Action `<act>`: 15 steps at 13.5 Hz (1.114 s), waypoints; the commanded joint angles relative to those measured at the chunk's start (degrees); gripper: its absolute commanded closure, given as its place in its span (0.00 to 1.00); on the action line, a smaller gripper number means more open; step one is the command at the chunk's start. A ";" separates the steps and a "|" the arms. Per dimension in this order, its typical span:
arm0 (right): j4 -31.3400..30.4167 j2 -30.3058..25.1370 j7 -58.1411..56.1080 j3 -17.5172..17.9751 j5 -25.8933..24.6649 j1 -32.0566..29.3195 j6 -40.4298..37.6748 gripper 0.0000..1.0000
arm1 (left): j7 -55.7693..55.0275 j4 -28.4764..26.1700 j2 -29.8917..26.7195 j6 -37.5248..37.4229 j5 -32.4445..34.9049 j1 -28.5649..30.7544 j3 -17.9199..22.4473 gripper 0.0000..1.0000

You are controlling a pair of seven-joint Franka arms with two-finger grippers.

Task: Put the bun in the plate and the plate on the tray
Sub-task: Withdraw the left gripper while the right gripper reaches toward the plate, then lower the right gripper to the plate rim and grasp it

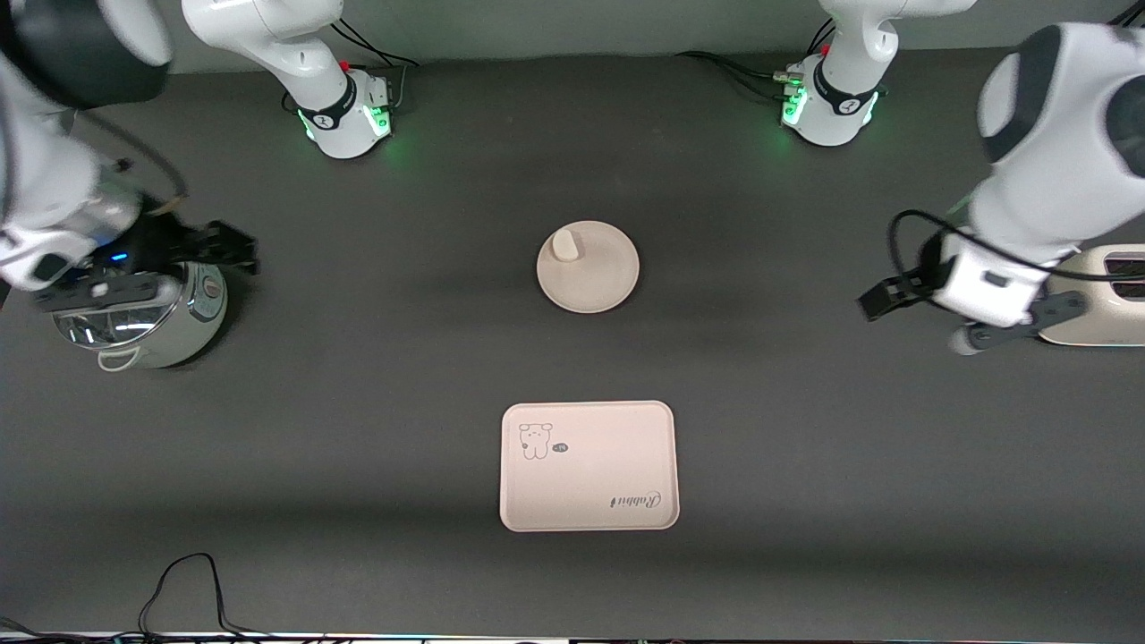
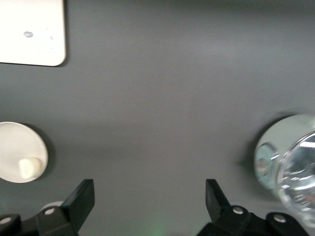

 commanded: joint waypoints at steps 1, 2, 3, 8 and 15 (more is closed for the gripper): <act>-2.59 -2.66 13.19 -0.47 2.33 9.20 0.90 0.00 | 8.85 -0.34 -1.90 -2.70 2.47 3.89 0.00 0.00; -2.68 -2.66 17.58 -0.47 3.83 12.28 1.43 0.00 | 13.06 -0.26 -1.99 -3.83 2.48 5.64 0.18 0.00; -2.59 -2.40 21.54 -0.39 4.28 15.36 2.30 0.00 | 16.32 -0.17 -2.08 -4.45 2.48 7.58 0.18 0.00; -6.36 -2.40 33.80 -0.38 8.40 27.85 9.42 0.00 | 21.63 -0.70 -3.05 -6.13 2.56 -6.61 17.20 0.00; -17.95 -6.97 32.92 1.64 9.29 31.47 17.84 0.00 | 21.19 -0.52 -3.31 -5.86 2.39 -7.35 17.05 0.00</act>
